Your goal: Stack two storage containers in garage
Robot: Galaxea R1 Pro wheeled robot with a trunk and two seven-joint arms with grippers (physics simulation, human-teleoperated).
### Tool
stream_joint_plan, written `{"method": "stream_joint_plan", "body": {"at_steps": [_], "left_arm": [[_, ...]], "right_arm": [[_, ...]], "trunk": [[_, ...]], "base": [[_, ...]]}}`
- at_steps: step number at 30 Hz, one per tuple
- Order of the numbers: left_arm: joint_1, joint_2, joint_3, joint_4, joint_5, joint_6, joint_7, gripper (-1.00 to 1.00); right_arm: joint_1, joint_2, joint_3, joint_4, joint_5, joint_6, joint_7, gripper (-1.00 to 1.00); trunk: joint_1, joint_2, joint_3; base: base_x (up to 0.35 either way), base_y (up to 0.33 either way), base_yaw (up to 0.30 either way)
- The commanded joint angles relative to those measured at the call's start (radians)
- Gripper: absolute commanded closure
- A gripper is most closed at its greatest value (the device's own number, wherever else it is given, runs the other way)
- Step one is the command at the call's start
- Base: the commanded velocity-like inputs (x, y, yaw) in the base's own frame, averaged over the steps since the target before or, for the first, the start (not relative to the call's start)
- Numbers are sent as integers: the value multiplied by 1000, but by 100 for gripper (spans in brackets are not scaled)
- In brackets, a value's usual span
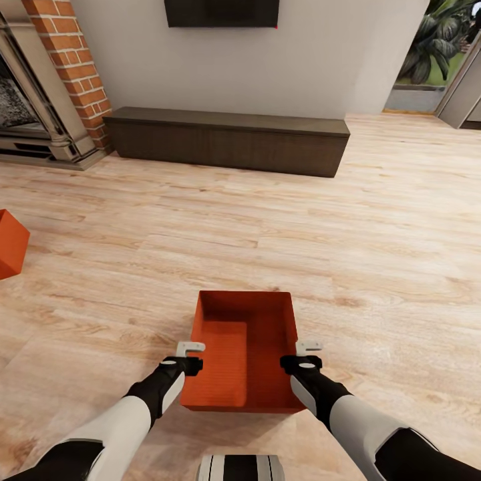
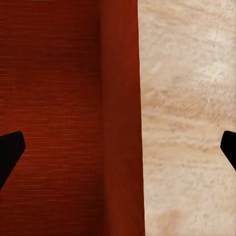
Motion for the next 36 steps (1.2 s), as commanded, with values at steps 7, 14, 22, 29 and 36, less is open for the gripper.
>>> {"method": "stream_joint_plan", "body": {"at_steps": [7,14,22,29,36], "left_arm": [[0,-1,-1,2,-5,5,1,-100],[0,1,-1,2,-5,5,-1,-100],[0,1,-1,3,-5,0,1,-100],[0,2,-1,3,-5,-1,1,-100],[0,1,-1,4,-3,-1,3,-100]], "right_arm": [[0,0,9,-2,-3,-2,-7,-100],[0,-4,10,0,-3,-3,-7,-100],[0,-6,9,1,-3,-3,-7,-100],[0,-4,7,1,-3,-3,-7,-100],[0,0,7,1,-3,-3,-7,-100]], "trunk": [[0,0,-1],[0,0,-1],[0,0,-1],[0,0,-1],[0,0,-1]], "base": [[0,0,0],[0,0,0],[0,0,0],[0,0,0],[0,0,0]]}}
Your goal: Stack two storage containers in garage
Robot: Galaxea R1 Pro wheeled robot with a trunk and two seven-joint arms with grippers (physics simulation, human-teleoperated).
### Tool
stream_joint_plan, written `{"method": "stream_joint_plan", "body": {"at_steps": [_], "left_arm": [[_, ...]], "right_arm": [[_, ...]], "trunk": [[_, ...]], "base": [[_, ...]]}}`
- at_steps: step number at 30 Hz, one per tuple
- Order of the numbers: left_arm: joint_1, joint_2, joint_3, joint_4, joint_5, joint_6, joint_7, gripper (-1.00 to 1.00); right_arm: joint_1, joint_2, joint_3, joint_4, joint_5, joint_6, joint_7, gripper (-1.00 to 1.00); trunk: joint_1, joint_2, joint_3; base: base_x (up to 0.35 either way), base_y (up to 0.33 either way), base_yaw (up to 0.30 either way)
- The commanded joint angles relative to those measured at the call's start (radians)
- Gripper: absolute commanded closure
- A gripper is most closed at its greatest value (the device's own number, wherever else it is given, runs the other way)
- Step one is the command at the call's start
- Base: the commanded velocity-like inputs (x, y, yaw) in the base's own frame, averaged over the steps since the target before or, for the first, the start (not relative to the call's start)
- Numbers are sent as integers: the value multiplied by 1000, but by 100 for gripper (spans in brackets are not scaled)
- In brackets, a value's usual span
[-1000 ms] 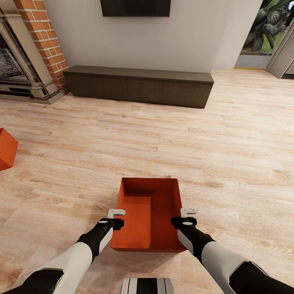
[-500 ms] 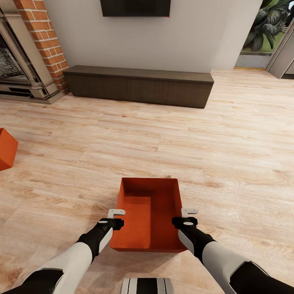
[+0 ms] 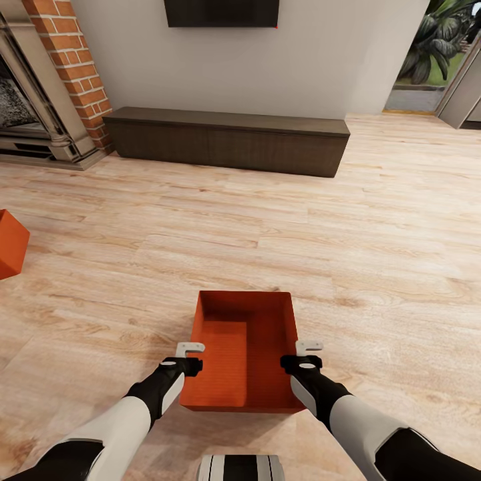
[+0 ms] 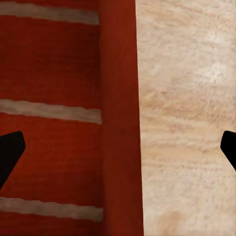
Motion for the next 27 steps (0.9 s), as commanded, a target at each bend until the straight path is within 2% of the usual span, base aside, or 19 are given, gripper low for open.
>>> {"method": "stream_joint_plan", "body": {"at_steps": [1,8,12,27], "left_arm": [[0,0,-1,0,-3,6,3,-100],[0,-1,-1,8,-7,4,2,-100],[0,-1,-1,9,-8,4,1,-100],[0,0,-1,9,-8,4,1,-100]], "right_arm": [[0,-1,8,-2,-4,8,-7,-100],[0,0,10,-2,-4,8,-7,-100],[0,0,11,-2,-4,8,-7,-100],[0,0,11,-2,-4,8,-7,-100]], "trunk": [[0,0,-1],[0,0,-1],[15,-28,-13],[15,-28,-13]], "base": [[0,0,0],[0,0,0],[0,0,0],[0,0,0]]}}
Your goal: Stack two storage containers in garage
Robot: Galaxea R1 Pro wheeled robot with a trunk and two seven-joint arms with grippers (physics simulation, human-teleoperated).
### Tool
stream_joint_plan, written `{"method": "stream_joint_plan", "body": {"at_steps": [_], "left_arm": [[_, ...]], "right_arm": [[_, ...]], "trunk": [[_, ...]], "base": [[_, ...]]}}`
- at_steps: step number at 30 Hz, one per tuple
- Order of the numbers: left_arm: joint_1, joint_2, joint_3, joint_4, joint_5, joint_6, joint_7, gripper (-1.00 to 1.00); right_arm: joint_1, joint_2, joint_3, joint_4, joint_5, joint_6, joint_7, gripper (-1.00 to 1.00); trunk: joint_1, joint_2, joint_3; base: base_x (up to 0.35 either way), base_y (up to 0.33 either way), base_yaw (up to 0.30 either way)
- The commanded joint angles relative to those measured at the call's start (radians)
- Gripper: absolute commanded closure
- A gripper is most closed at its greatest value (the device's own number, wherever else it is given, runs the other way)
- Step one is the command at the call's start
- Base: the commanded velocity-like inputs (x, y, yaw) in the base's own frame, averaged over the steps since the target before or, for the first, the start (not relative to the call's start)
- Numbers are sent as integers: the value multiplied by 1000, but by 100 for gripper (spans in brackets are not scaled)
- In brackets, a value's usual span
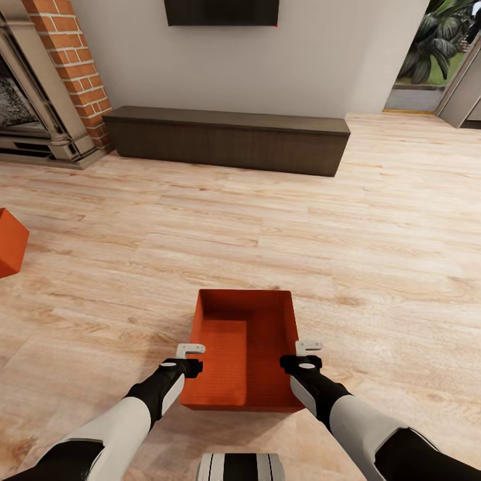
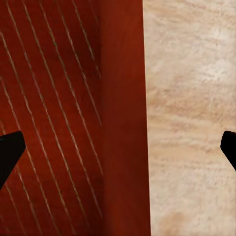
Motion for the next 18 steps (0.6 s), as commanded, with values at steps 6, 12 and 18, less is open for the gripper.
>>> {"method": "stream_joint_plan", "body": {"at_steps": [6,12,18], "left_arm": [[0,0,-1,-2,-5,6,3,-100],[0,0,-1,-2,-4,6,4,-100],[0,0,-1,-2,-2,6,6,-100]], "right_arm": [[0,-2,8,-2,-4,8,-7,-100],[0,-7,8,-2,-5,8,-7,-100],[0,-8,8,-2,-5,8,-7,-100]], "trunk": [[0,0,-1],[0,0,-1],[19,-35,-16]], "base": [[0,0,0],[0,0,0],[0,0,0]]}}
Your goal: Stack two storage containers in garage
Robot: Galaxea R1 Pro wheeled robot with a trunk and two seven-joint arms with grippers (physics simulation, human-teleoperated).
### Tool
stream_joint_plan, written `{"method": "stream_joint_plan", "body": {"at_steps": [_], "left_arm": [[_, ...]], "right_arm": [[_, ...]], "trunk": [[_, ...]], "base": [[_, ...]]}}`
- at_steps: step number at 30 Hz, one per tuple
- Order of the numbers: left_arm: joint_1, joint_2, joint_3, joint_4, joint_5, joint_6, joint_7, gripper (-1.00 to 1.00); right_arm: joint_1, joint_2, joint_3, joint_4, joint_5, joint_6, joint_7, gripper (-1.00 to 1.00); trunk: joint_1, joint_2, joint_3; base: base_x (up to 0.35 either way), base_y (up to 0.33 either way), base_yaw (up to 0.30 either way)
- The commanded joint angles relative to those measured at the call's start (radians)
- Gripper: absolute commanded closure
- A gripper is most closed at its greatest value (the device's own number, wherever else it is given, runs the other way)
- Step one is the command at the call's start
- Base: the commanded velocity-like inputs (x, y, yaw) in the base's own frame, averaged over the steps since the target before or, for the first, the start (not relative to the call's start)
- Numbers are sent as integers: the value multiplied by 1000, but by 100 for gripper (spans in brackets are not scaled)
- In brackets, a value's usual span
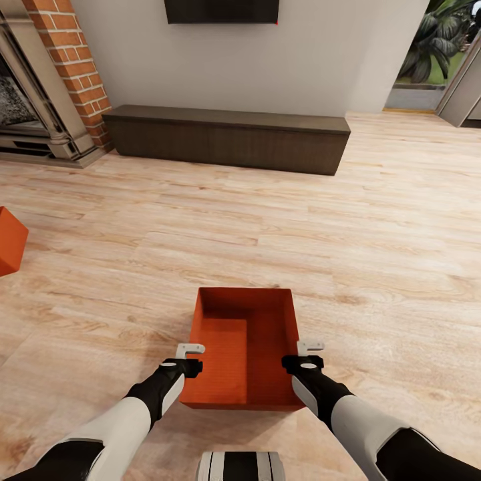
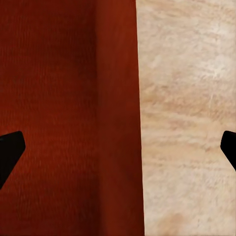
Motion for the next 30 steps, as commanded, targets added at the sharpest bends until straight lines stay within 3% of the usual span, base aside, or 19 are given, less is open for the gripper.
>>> {"method": "stream_joint_plan", "body": {"at_steps": [1,30], "left_arm": [[0,0,-1,-2,-4,6,3,-100],[0,0,-1,-2,1,6,2,-100]], "right_arm": [[0,-1,9,-2,-3,8,-7,-100],[0,-2,9,62,-2,6,26,-100]], "trunk": [[0,-1,-1],[0,-1,-1]], "base": [[0,0,0],[0,0,0]]}}
